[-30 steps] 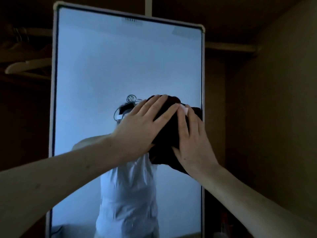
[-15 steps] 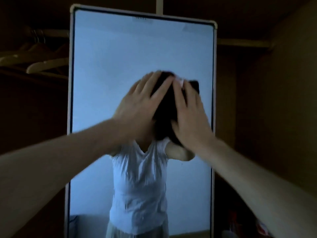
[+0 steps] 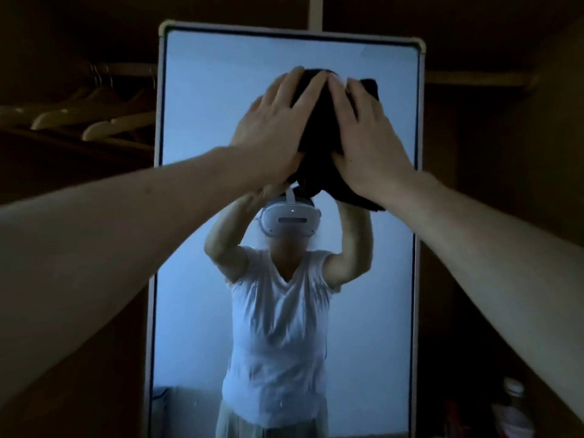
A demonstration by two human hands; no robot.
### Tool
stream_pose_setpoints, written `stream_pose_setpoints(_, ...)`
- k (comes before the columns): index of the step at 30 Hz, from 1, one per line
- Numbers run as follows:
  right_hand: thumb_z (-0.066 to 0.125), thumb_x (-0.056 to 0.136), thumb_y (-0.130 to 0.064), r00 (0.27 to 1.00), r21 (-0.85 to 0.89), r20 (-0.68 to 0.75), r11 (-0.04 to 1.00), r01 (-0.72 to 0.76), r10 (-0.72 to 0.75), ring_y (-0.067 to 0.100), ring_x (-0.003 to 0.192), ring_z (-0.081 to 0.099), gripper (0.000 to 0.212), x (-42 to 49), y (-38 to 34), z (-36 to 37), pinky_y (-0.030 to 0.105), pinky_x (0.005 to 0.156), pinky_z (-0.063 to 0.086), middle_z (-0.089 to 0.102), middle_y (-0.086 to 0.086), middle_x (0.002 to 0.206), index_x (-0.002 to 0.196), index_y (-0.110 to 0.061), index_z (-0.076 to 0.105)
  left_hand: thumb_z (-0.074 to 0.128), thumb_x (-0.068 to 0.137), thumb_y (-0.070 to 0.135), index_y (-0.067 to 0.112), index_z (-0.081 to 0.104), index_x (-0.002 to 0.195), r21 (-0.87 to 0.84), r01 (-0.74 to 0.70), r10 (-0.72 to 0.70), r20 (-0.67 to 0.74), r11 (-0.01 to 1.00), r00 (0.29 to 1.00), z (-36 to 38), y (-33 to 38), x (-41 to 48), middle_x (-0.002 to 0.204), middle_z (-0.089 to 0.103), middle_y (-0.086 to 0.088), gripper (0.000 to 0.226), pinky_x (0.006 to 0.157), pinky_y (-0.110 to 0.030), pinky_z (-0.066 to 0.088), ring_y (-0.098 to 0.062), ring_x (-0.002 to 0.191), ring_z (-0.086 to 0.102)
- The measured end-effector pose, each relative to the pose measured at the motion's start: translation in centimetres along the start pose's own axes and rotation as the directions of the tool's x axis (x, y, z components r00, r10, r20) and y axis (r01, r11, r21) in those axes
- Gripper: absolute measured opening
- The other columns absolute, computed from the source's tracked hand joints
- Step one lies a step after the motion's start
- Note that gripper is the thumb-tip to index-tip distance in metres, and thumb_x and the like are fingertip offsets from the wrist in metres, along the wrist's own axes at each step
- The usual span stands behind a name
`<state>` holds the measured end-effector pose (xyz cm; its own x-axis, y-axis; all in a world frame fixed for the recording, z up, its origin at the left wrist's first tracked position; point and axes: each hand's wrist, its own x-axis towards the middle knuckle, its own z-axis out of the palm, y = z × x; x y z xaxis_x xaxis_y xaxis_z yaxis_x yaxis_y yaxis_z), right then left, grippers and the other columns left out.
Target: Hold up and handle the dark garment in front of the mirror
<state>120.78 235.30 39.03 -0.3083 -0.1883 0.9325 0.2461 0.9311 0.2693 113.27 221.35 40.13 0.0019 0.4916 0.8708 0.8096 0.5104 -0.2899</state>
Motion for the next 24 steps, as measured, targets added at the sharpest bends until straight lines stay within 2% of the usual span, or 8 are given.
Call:
stream_pose_setpoints(4,0.057,0.084,-0.023,1.000,-0.030,-0.001,0.999,0.025,-0.025,0.044,0.131,0.034,0.079,-8.3,-2.3,2.9,0.048,0.104,0.035,0.028,0.027,0.147,0.148,-0.003,0.014,0.045,0.072,0.027,0.007,0.025,0.149,0.018,-0.088,0.089,-0.061,0.996,0.994,3.6,1.3,-7.9,0.151,0.027,-0.023,0.082,0.113,-0.045,0.028,-0.039,0.139,0.027)
stream_pose_setpoints(7,0.059,0.079,-0.036,0.990,-0.042,0.094,0.993,0.109,-0.105,0.043,0.129,0.039,0.085,-14.2,-3.6,4.1,0.048,0.102,0.038,0.033,0.027,0.146,0.146,-0.004,0.017,0.050,0.082,0.015,0.001,0.032,0.146,0.078,-0.133,0.137,-0.052,0.988,0.989,6.0,2.5,-13.8,0.146,0.033,-0.029,0.068,0.113,-0.047,0.029,-0.042,0.136,0.033)
stream_pose_setpoints(9,0.068,0.075,-0.039,0.984,-0.057,0.129,0.990,0.129,-0.121,0.043,0.126,0.043,0.091,-14.6,-3.4,4.1,0.047,0.100,0.040,0.037,0.027,0.143,0.144,-0.003,0.021,0.049,0.082,0.017,0.001,0.031,0.145,0.109,-0.151,0.153,-0.010,0.982,0.988,6.4,2.5,-14.4,0.145,0.034,-0.031,0.068,0.112,-0.048,0.031,-0.042,0.134,0.035)
stream_pose_setpoints(11,0.074,0.070,-0.034,0.983,-0.091,0.134,0.987,0.135,-0.123,0.045,0.123,0.043,0.096,-12.0,-2.5,3.7,0.047,0.098,0.040,0.039,0.029,0.141,0.143,-0.002,0.021,0.039,0.078,0.021,0.001,0.033,0.145,0.128,-0.130,0.133,-0.015,0.983,0.991,5.3,1.6,-12.0,0.144,0.036,-0.030,0.070,0.110,-0.046,0.033,-0.043,0.132,0.038)
stream_pose_setpoints(14,0.068,0.078,-0.022,0.993,-0.098,0.078,0.990,0.097,-0.090,0.046,0.128,0.037,0.088,-5.7,-1.0,1.7,0.051,0.101,0.036,0.033,0.031,0.143,0.147,-0.001,0.017,0.050,0.075,0.022,0.008,0.018,0.151,0.079,-0.038,0.037,0.016,0.996,0.999,2.5,0.6,-6.4,0.152,0.023,-0.023,0.083,0.114,-0.044,0.025,-0.039,0.140,0.024)
stream_pose_setpoints(18,0.055,0.090,-0.020,0.997,-0.051,0.068,0.998,0.034,-0.031,0.039,0.137,0.025,0.077,-2.1,-1.4,0.4,0.047,0.108,0.029,0.019,0.022,0.152,0.151,-0.006,0.010,0.061,0.079,0.021,0.017,0.006,0.152,0.026,0.051,-0.052,0.026,0.998,0.998,0.3,0.8,-3.2,0.157,0.010,-0.016,0.091,0.115,-0.041,0.018,-0.032,0.145,0.011)
stream_pose_setpoints(21,0.059,0.083,-0.014,1.000,-0.036,0.017,0.999,0.001,0.000,0.044,0.131,0.034,0.077,-7.0,-3.0,2.4,0.049,0.104,0.035,0.029,0.028,0.147,0.148,-0.001,0.019,0.059,0.077,0.017,0.008,0.017,0.151,0.069,-0.001,0.001,0.003,0.998,1.000,2.8,1.5,-7.5,0.154,0.018,-0.023,0.086,0.115,-0.044,0.023,-0.039,0.142,0.019)
stream_pose_setpoints(24,0.049,0.083,-0.023,0.995,-0.015,0.076,0.998,0.061,-0.060,0.045,0.130,0.037,0.074,-14.6,-4.5,4.3,0.050,0.104,0.038,0.031,0.028,0.147,0.146,-0.004,0.016,0.049,0.082,0.014,0.000,0.036,0.144,0.109,-0.089,0.094,-0.043,0.990,0.995,5.8,2.9,-14.2,0.144,0.036,-0.030,0.065,0.108,-0.049,0.036,-0.044,0.133,0.037)
